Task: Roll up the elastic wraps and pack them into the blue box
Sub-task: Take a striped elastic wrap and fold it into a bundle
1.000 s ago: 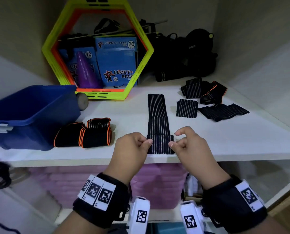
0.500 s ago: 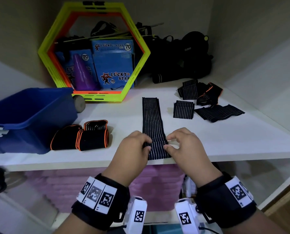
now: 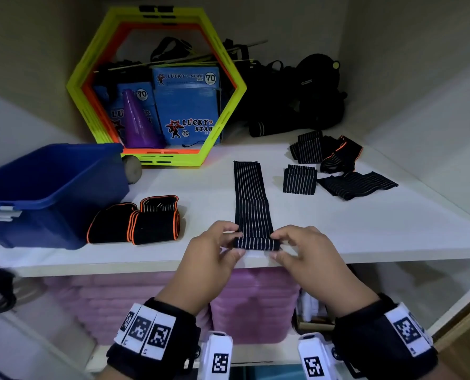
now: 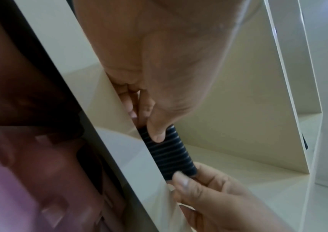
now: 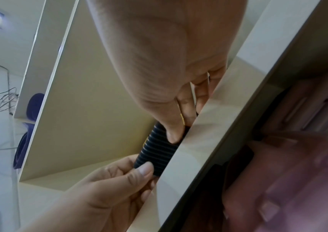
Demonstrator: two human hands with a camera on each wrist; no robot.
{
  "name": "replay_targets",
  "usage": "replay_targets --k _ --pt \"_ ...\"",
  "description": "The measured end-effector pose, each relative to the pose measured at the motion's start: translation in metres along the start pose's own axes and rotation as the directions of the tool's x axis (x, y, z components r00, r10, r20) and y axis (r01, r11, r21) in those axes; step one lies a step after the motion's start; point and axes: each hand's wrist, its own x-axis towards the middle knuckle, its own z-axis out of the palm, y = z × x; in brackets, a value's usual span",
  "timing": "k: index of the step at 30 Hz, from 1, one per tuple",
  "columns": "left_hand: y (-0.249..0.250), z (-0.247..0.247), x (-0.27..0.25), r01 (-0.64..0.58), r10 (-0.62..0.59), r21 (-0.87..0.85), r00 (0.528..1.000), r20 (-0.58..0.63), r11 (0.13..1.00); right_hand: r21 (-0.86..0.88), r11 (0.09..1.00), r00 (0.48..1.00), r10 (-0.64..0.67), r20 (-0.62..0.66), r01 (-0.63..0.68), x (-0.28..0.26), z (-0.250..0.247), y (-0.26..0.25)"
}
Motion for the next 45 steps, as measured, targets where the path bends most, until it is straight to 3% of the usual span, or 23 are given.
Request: replay_targets --k 4,7,14,20,25,29,34,39,42,45 --pt "0.01 -0.002 0.003 0.016 -0.016 -0.014 0.998 -0.053 1.0 0.131 0.989 0.991 0.087 -0.1 -0.073 0.004 0.006 0.002" --pt "0.012 0.0 0.006 0.1 -0.105 -0.044 0.986 -0.129 0.994 0.203 0.97 0.978 0.164 -0.126 -0.136 0.01 0.011 0.0" --pt "0.018 -0.001 0.008 0.157 -0.134 0.083 0.962 -0.237 0.984 0.161 0.979 0.98 0.144 -0.139 -0.121 0.016 0.012 -0.006" --pt "0.015 -0.004 0.011 0.188 -0.167 0.074 0.96 -0.224 0.979 0.201 0.972 0.978 0.151 -0.145 -0.12 0.018 0.013 -0.005" --pt "0.012 -0.004 0.008 0.148 -0.135 0.053 0.971 -0.197 0.988 0.108 0.989 0.981 0.115 -0.157 -0.098 0.018 0.017 -0.001" --pt "0.007 -0.005 0.011 0.053 -0.037 0.094 0.985 -0.166 0.994 0.099 0.995 0.987 0.039 -0.158 -0.023 0.022 0.018 -0.001" --pt "0.005 -0.004 0.007 -0.063 0.084 0.165 0.989 -0.123 0.984 -0.082 0.995 0.999 -0.05 -0.017 0.048 0.017 0.015 -0.004" --pt "0.004 -0.013 -0.001 0.008 -0.017 0.119 0.997 0.075 0.993 -0.105 0.994 0.994 -0.032 0.106 0.043 0.016 0.003 0.0" --pt "0.003 -0.014 0.002 0.081 -0.081 -0.04 0.997 0.019 0.996 0.046 0.999 0.998 -0.017 0.053 0.015 0.015 0.001 0.0" --pt "0.004 -0.012 0.006 0.157 -0.16 -0.088 0.986 -0.038 0.984 0.137 0.99 0.999 0.045 -0.009 -0.043 0.014 0.004 -0.002"
